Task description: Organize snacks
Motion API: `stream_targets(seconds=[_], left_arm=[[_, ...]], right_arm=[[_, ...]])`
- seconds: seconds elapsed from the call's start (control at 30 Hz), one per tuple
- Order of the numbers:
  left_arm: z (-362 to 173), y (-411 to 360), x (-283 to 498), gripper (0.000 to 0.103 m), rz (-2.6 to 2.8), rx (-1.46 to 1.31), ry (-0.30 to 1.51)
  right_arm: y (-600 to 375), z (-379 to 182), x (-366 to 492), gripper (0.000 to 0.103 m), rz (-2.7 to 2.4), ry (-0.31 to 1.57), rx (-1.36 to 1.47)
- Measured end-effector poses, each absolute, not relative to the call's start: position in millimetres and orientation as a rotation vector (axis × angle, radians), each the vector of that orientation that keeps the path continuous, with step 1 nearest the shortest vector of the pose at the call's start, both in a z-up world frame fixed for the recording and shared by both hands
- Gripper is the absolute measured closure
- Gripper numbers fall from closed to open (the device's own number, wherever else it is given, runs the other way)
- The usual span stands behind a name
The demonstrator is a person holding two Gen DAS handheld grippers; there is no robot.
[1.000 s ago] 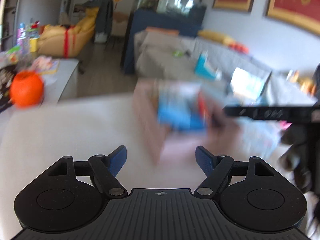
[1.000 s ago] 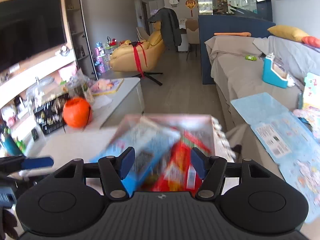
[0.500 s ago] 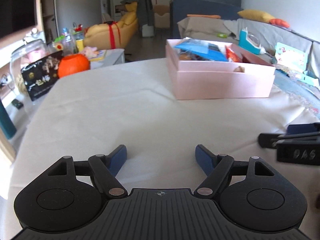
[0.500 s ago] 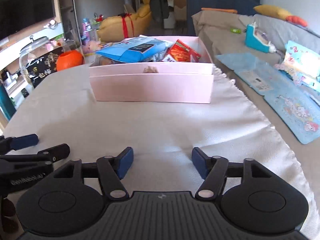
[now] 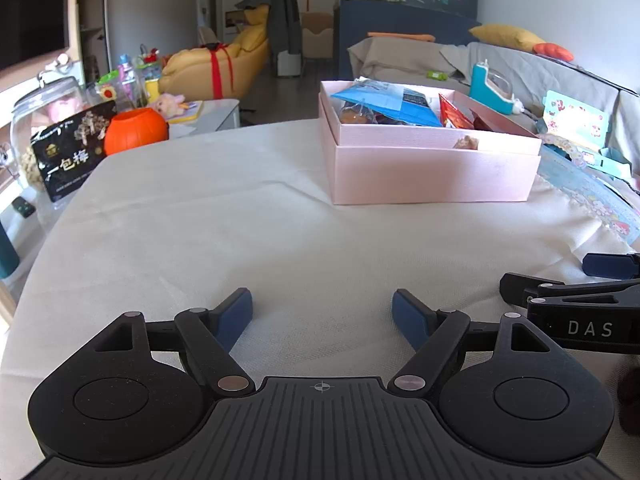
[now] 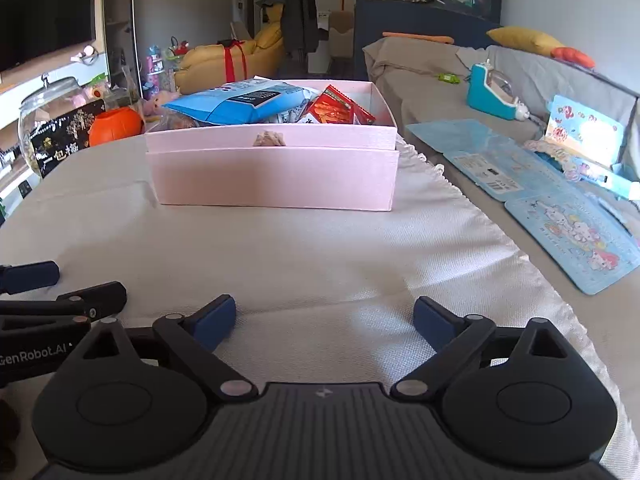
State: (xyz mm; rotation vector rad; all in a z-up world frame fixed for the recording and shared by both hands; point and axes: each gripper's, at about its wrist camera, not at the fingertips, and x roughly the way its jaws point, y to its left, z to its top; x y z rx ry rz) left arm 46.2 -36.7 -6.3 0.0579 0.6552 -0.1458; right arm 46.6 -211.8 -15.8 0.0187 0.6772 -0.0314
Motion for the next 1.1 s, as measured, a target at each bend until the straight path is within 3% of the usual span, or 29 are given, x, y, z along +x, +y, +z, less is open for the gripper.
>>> stream_targets(seconds=[1.1], left_arm=[[-6.2,-38.1,48.4,0.018,-0.145,0.052,0.656]], right_arm=[[-211.4,-16.8,47.2,0.007,-0.031,0.677,0.018]])
